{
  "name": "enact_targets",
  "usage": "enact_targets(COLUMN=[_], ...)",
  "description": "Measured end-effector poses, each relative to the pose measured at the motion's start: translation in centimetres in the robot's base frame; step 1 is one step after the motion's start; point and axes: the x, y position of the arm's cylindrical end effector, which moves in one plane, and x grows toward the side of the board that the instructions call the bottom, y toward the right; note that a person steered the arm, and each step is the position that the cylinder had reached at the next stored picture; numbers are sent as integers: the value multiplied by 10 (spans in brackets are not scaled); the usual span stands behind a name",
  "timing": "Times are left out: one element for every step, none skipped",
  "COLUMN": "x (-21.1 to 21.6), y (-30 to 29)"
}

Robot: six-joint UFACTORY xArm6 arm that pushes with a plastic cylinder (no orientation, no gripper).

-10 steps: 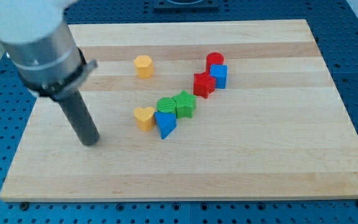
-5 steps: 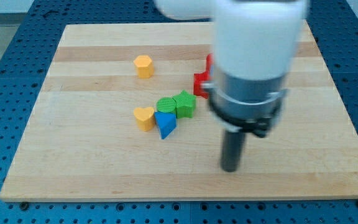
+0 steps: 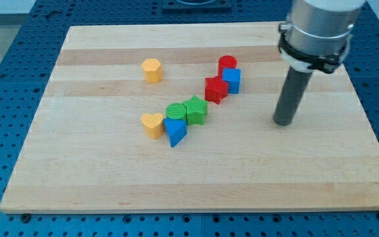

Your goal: Point your arm towards green star

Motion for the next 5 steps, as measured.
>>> enact_targets(x=[0,0,0,0,-2], y=[-25,-30,-63,-94,-121])
